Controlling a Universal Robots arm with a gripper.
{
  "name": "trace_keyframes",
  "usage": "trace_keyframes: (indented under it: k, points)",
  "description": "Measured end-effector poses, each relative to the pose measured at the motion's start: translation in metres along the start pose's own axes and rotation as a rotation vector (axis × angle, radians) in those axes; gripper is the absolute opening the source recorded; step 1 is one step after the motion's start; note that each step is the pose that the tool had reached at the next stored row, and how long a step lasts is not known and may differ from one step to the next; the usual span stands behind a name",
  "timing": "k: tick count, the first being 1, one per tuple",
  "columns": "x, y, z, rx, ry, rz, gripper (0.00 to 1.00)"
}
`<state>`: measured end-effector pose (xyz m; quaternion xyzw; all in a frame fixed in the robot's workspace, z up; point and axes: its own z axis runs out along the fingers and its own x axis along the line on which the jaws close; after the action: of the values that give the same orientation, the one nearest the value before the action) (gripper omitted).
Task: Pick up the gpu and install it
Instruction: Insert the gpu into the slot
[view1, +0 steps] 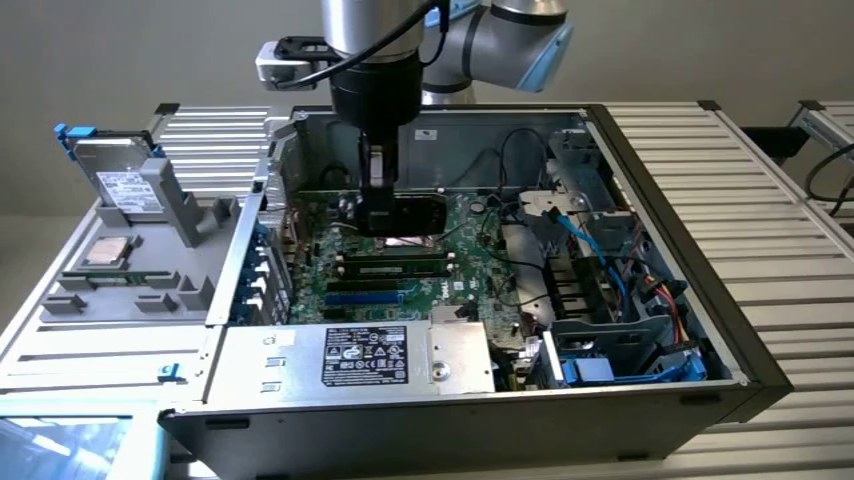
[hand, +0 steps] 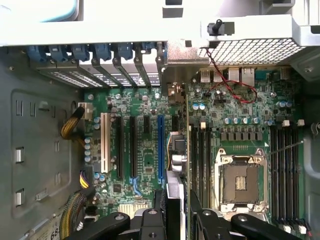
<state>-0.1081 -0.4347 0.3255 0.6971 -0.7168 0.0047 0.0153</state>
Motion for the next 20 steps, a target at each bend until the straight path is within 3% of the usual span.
trace_keyframes:
  k: [11,14,20]
  points:
    - [0.019,0.0024,0.0184,-0.0065,-0.002,0.0,0.29]
    - [0.022,0.0022,0.0232,-0.0103,-0.0051,0.0,0.29]
    - [0.022,0.0021,0.0341,-0.0176,-0.0048,-0.001,0.29]
